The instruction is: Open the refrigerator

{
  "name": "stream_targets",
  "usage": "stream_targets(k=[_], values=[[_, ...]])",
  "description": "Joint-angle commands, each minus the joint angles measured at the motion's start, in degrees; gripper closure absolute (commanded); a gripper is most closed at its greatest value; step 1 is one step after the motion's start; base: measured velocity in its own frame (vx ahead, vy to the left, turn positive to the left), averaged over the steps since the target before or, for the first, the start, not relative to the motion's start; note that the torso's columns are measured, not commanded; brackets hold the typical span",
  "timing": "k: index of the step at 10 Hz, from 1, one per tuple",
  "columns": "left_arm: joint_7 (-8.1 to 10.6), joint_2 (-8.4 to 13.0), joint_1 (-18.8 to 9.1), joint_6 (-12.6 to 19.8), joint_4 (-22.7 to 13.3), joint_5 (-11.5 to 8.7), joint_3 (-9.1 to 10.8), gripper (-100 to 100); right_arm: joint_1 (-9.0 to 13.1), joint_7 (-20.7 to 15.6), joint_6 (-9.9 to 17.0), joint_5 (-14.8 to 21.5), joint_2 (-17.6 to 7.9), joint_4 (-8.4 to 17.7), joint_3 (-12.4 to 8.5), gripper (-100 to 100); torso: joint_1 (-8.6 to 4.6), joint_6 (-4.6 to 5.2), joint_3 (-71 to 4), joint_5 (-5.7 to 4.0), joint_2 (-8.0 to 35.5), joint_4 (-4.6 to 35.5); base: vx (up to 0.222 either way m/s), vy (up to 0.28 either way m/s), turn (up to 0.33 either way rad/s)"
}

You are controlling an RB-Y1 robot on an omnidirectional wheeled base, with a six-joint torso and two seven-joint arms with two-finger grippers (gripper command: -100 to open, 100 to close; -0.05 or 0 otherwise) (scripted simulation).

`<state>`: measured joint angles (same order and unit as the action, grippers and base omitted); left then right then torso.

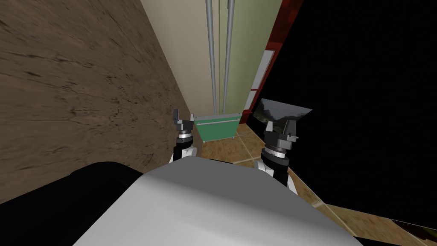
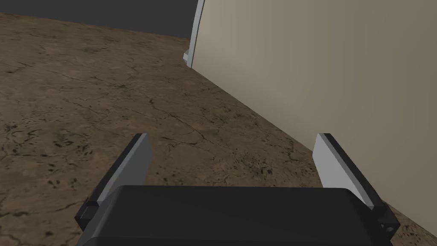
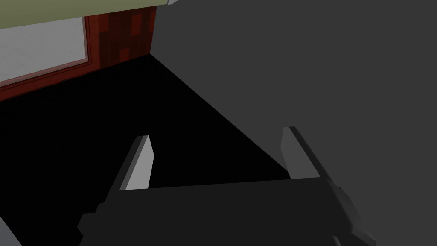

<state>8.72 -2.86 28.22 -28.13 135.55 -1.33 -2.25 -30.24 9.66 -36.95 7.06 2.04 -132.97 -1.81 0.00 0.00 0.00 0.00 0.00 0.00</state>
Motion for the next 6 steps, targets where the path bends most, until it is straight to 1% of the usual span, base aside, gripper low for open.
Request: stream_targets(k=[1,3,6], values=[[0.00,0.00,0.00,0.00,0.00,0.00,0.00,0,0.00,0.00,0.00,0.00,0.00,0.00,0.00,0,0.00,0.00,-4.67,0.00,2.32,2.35,0.000,0.000,0.000],[0.00,0.00,0.00,0.00,0.01,0.00,0.00,0,0.00,0.00,0.00,0.00,0.00,-0.01,0.00,0,0.00,0.00,-20.14,0.00,10.03,10.06,0.000,0.000,0.000],[0.00,0.00,0.00,0.00,0.01,0.00,0.00,0,0.00,0.00,0.00,0.00,0.00,-0.01,0.00,0,0.00,0.00,-45.36,0.00,22.69,22.68,0.000,0.000,0.000]])
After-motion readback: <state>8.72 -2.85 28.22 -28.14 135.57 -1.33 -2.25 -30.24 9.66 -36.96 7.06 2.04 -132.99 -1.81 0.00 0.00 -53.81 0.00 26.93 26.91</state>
